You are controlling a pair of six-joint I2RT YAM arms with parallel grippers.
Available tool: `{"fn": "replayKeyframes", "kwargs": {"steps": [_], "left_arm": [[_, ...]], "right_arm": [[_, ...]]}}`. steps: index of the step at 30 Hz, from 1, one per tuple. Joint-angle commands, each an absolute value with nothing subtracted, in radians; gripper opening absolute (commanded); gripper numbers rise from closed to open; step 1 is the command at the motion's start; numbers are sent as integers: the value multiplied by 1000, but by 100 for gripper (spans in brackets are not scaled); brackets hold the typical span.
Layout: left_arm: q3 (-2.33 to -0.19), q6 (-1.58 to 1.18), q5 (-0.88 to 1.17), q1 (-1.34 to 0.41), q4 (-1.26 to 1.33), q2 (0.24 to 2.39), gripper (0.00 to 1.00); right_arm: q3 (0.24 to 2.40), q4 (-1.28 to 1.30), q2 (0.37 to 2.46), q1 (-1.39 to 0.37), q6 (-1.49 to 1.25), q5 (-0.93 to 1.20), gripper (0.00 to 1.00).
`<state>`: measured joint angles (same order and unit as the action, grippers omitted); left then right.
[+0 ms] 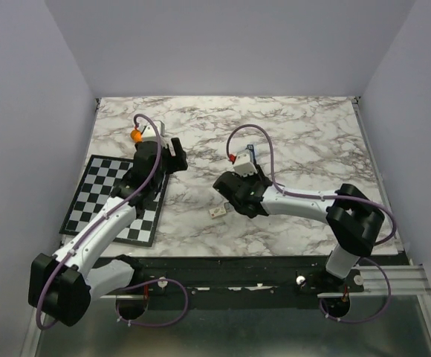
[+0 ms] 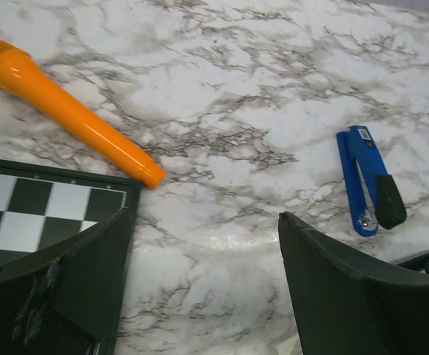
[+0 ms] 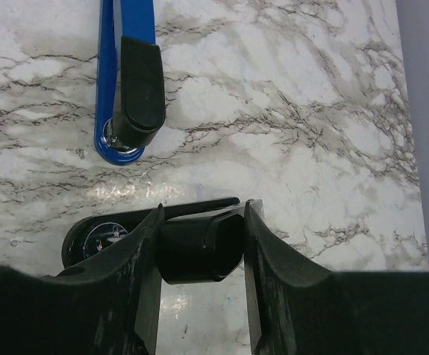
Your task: Load the staples into the stapler
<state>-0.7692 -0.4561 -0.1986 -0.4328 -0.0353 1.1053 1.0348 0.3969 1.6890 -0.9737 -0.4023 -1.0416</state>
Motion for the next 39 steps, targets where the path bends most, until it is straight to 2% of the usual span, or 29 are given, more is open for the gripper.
{"fn": "replayKeyframes", "kwargs": {"steps": [1,7,8,13,27,31,39], "left_arm": [[-801,-246,-385,-428,-213,1045,88],[-723,-235,-380,-428,-138,1022,89],[-726,-229,-379,-428,-135,1023,89],[-729,-218,-377,-428,-124,1008,89],[-724,-207,-354,-428,-121,970,89],[-723,-206,-331,-428,-121,951,89],[-726,-189,-341,-428,-138,922,89]], "right_arm": [[1031,586,1836,-969,-660,-853,40],[1083,629,1885,-969,-667,-825,46],[1080,614,1879,-969,-663,-807,51],[1069,601,1832,-971,-666,-753,60],[1043,505,1645,-971,-566,-549,68],[1039,538,1582,-968,-549,-546,64],[1009,603,1497,-916,-551,-482,47]]}}
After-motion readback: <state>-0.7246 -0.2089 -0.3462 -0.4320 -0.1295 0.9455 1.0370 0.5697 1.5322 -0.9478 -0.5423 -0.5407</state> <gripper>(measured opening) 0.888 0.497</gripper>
